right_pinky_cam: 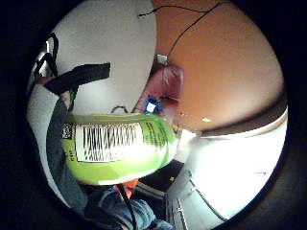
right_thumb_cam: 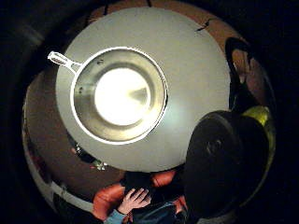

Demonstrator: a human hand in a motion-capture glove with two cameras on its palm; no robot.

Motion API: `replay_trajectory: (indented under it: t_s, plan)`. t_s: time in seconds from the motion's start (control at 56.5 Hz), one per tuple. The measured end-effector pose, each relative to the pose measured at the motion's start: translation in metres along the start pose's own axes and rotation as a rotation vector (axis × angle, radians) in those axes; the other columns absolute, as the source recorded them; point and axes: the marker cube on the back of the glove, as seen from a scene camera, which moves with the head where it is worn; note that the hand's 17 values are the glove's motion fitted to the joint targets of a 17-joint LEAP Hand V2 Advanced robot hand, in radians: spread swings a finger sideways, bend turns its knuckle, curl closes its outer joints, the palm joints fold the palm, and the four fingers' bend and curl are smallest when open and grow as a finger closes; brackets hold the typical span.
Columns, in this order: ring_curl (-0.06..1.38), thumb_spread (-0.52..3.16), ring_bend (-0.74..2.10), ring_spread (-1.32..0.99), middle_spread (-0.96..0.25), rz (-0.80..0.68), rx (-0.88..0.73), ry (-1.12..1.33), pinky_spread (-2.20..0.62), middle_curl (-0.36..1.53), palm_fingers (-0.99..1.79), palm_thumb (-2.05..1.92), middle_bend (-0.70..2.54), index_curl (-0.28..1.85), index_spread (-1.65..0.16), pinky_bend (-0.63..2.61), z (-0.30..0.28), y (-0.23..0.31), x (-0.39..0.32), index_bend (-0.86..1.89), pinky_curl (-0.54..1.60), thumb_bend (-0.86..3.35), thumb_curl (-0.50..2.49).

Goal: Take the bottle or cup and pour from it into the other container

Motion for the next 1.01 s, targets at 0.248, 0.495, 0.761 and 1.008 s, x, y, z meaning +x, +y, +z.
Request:
replay_trajectory:
  t_s: [0.248, 0.495, 0.761, 1.008]
  plan:
    - [0.48, 0.10, 0.52, -0.21, -0.13, 0.041, 0.033, 0.148, -0.30, 0.51, 1.28, 0.98, 0.42, 0.52, -0.19, 0.36, -0.012, -0.007, -0.015, 0.18, 0.39, -0.04, 0.75]
    - [0.47, 0.10, 0.52, -0.21, -0.13, 0.050, 0.047, 0.191, -0.30, 0.51, 1.28, 0.97, 0.43, 0.52, -0.20, 0.37, -0.014, -0.010, -0.028, 0.18, 0.38, -0.04, 0.75]
    - [0.47, 0.11, 0.52, -0.21, -0.14, 0.048, 0.074, 0.207, -0.30, 0.51, 1.29, 0.96, 0.43, 0.52, -0.20, 0.37, -0.005, -0.011, -0.038, 0.18, 0.38, -0.04, 0.75]
    - [0.47, 0.12, 0.53, -0.22, -0.14, 0.041, 0.080, 0.206, -0.31, 0.51, 1.29, 0.95, 0.43, 0.52, -0.21, 0.38, 0.003, -0.014, -0.046, 0.18, 0.38, -0.04, 0.75]
